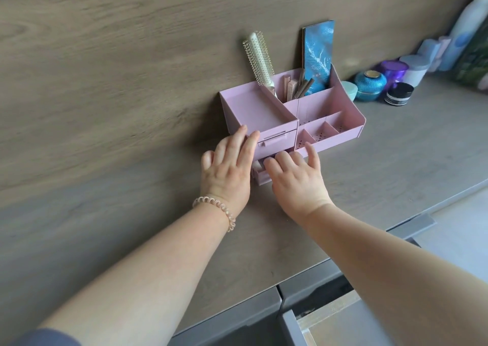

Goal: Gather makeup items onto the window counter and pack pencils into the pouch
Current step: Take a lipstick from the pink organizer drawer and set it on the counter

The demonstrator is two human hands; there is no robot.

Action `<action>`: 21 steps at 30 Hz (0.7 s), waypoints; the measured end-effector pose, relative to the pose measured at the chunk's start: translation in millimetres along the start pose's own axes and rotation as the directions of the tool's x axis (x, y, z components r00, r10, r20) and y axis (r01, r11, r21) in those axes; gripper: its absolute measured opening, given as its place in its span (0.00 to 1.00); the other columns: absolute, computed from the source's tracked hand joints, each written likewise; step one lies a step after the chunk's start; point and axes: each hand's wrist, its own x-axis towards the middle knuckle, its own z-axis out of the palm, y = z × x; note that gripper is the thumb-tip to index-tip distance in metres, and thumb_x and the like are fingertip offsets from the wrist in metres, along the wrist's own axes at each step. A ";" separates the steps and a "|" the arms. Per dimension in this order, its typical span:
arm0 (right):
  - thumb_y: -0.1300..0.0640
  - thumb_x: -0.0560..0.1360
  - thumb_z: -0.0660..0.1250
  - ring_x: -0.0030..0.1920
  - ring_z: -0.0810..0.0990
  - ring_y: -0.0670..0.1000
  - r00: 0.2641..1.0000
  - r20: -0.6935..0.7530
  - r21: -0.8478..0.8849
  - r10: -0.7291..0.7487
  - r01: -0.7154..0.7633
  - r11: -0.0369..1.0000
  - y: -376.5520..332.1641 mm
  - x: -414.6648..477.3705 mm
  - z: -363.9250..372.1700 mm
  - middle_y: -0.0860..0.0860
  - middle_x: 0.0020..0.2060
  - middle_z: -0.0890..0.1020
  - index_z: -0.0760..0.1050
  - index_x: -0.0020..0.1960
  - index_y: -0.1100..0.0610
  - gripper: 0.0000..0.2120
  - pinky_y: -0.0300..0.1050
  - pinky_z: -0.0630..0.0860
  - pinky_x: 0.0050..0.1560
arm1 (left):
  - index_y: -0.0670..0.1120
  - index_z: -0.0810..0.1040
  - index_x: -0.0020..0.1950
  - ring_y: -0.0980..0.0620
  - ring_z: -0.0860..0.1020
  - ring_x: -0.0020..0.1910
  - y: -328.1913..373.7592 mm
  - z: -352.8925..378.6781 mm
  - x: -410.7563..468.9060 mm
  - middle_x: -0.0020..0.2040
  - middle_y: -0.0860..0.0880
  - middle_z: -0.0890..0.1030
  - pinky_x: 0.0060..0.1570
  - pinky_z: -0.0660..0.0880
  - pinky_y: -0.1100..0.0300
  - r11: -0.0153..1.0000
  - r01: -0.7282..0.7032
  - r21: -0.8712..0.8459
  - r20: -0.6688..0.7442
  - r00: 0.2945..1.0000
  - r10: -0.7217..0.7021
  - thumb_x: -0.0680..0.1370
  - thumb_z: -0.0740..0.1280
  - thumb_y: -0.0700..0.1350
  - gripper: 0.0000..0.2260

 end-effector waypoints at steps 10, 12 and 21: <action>0.63 0.61 0.75 0.39 0.79 0.56 0.997 0.081 0.030 0.008 -0.011 1.000 13.5 -29.4 -20.8 0.49 0.39 0.78 0.79 0.43 0.52 0.13 0.70 0.58 0.66 | 0.49 0.63 0.71 0.48 0.69 0.62 -0.9 -2.5 -0.7 0.70 0.47 0.71 0.47 0.64 0.52 1.000 -0.019 0.025 0.031 0.999 0.018 0.72 0.55 0.39 0.27; 0.63 0.59 0.76 0.38 0.79 0.55 0.994 0.107 0.037 -0.008 0.004 0.999 14.6 -24.9 -22.8 0.48 0.38 0.78 0.79 0.42 0.51 0.14 0.69 0.60 0.65 | 0.49 0.63 0.71 0.47 0.70 0.62 -0.5 -2.9 -0.7 0.70 0.46 0.71 0.47 0.64 0.52 0.999 -0.022 0.037 0.026 0.999 0.021 0.72 0.56 0.39 0.27; 0.67 0.59 0.73 0.35 0.78 0.55 0.994 0.048 0.065 -0.100 0.097 0.993 28.1 -44.2 -31.0 0.49 0.37 0.78 0.78 0.41 0.52 0.15 0.65 0.63 0.63 | 0.48 0.63 0.71 0.46 0.74 0.59 -0.6 -3.4 -0.6 0.69 0.46 0.72 0.45 0.70 0.53 0.999 -0.036 0.031 0.016 0.999 0.036 0.72 0.55 0.38 0.26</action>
